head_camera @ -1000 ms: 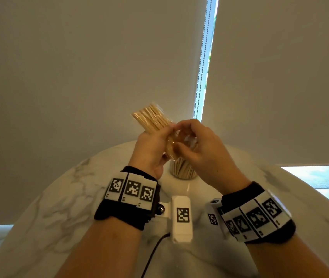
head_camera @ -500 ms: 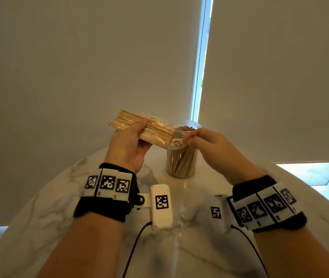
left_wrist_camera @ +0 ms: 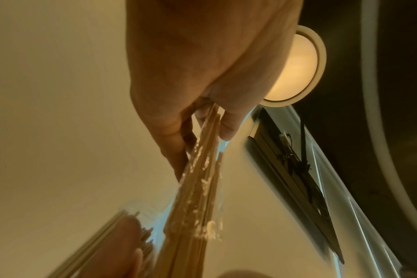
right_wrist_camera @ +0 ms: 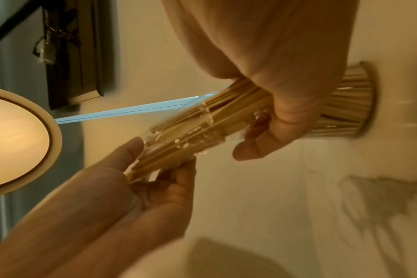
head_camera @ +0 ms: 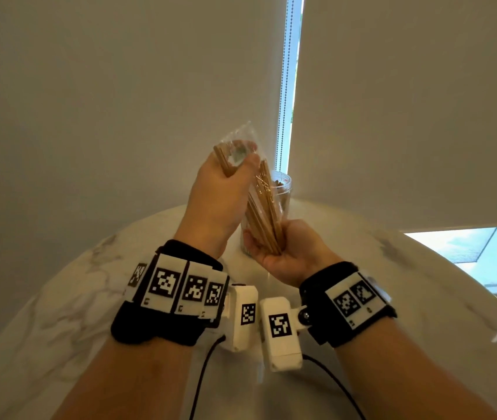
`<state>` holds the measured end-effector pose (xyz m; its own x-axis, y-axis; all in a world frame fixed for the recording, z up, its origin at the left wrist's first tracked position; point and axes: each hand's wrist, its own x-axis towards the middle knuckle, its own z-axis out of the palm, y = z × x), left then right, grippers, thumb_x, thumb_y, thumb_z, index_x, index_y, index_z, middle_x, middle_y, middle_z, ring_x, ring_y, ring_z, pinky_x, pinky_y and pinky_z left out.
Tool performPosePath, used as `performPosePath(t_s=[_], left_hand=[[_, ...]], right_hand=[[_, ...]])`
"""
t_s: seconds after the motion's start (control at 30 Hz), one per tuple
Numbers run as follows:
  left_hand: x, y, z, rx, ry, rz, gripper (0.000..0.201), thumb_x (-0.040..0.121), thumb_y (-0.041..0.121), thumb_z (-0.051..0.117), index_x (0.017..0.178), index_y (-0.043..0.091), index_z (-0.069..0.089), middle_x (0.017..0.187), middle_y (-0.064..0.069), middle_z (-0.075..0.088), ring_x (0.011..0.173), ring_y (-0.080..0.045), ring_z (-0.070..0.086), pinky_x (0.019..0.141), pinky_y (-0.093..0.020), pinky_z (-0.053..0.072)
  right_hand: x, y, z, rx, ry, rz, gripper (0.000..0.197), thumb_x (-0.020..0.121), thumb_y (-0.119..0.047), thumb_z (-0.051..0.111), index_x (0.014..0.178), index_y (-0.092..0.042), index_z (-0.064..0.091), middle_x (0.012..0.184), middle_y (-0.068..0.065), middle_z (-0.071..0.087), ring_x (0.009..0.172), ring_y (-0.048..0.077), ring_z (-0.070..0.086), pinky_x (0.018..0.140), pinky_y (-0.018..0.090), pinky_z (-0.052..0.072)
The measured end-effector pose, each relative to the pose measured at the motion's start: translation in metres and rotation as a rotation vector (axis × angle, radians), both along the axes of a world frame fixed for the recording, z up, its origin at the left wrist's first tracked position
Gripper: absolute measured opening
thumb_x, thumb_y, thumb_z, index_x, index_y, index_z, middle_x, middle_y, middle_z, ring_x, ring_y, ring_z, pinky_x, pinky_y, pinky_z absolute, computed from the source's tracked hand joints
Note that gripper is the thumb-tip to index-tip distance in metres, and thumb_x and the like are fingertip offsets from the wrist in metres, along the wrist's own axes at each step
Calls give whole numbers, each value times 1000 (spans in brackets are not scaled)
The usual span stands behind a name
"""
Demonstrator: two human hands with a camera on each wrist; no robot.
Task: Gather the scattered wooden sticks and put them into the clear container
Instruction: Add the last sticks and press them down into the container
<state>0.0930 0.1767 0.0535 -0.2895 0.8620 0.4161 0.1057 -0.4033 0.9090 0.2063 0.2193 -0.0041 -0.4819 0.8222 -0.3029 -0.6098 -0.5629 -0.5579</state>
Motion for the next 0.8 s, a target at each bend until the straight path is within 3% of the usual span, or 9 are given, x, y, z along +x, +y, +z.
performPosePath(t_s=[0.13,0.27,0.33,0.4,0.5,0.57,0.7,0.8], left_hand=[[-6,-1,5,34,-109,79,17,102,35,52,104,25,64,100,-1,75,92,-24,73,86,-55,58],[-13,-3,10,61,-283,70,10,107,29,42,107,28,51,110,-8,71,103,-28,70,91,-55,56],[-14,-4,10,82,-307,82,9,108,28,39,107,28,49,110,-8,71,103,-26,70,92,-54,56],[-13,-5,11,98,-317,85,9,108,28,38,110,26,47,109,-7,71,101,-23,71,92,-53,56],[-16,-7,14,153,-376,92,7,108,26,38,111,24,44,108,-7,71,100,-23,72,94,-52,55],[-20,-8,17,179,-425,94,5,108,25,39,108,24,43,106,-7,71,99,-23,73,94,-53,54],[-13,-5,14,110,-416,45,4,108,24,39,111,23,41,107,-10,70,99,-26,73,91,-53,57],[-7,-1,10,96,-403,44,2,108,22,39,110,23,40,107,-12,71,96,-26,74,88,-53,59]], right_hand=[[-5,0,-7,-18,-8,13,36,106,-13,35,125,1,62,83,22,72,66,30,72,68,39,63],[-4,-8,-5,81,-219,183,35,104,-21,43,101,1,70,77,14,68,72,23,70,72,37,64],[-4,-10,-1,142,-355,247,37,104,-26,43,92,-1,69,75,11,67,63,18,68,59,27,62],[-3,-10,1,212,-497,285,41,104,-30,43,86,-3,68,69,8,64,49,12,59,41,18,51],[2,-6,0,302,-593,265,38,102,-29,40,82,-7,64,60,2,52,37,7,41,30,16,31],[5,-4,1,336,-594,246,36,102,-31,40,81,-11,62,58,-2,46,36,6,34,30,15,25],[11,-5,9,359,-577,224,45,102,-48,45,80,-13,65,61,-1,52,38,7,35,31,15,24],[12,-8,11,419,-667,161,46,100,-50,48,73,-17,62,54,-3,45,39,8,29,37,18,21]])
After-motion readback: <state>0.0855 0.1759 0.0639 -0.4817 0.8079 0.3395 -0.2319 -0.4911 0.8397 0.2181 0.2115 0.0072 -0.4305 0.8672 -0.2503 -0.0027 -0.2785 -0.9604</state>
